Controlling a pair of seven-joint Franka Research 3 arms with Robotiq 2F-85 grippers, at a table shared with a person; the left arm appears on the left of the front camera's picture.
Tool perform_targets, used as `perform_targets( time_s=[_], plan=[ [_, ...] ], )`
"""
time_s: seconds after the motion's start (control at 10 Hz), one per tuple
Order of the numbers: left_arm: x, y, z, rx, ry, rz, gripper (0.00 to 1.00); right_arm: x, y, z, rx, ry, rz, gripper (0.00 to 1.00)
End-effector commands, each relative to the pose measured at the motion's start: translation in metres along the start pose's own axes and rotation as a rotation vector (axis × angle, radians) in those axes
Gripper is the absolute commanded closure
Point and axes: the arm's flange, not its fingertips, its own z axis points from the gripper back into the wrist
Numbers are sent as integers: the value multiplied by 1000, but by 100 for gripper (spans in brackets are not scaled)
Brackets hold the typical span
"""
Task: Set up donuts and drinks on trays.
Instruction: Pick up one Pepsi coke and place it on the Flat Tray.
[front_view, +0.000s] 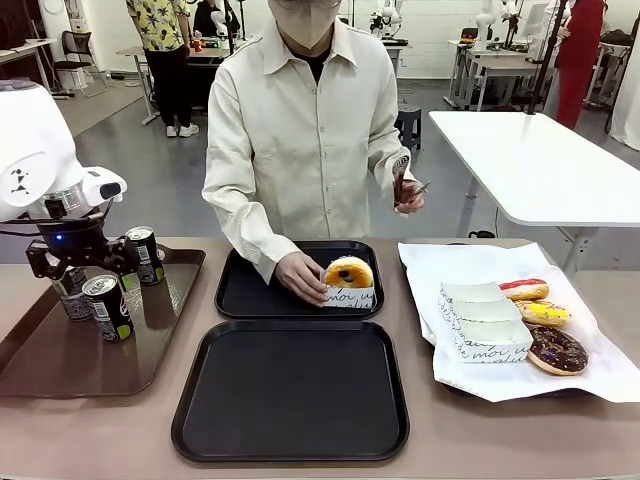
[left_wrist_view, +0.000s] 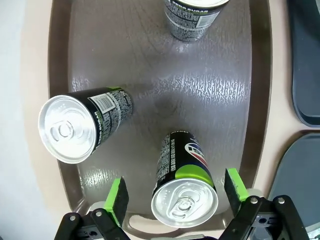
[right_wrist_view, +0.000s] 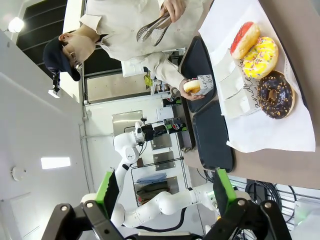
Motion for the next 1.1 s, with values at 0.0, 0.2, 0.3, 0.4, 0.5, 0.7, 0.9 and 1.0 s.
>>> perform_targets(
  time_s=[0.0,0.2,0.3,0.4,0.5,0.7,0.9,1.0],
  plan=[
    [7,-3,2,-39,34,43,0,-1,0,0,8,4,-2,0],
    [9,-3,5,-47,30,41,20,-1,0,0,8,4,-2,0],
    [9,-3,6,-46,28,39,29,-1,0,0,8,4,-2,0],
    [9,-2,5,-39,34,40,40,-1,0,0,8,4,-2,0],
    [9,-3,4,-35,41,39,48,-1,0,0,8,4,-2,0],
    [9,-4,7,-16,51,28,68,-1,0,0,8,4,-2,0],
    [11,-7,18,2,54,21,88,-1,0,0,8,4,-2,0],
    [10,-12,33,37,56,8,98,-1,0,0,8,4,-2,0]
  ],
)
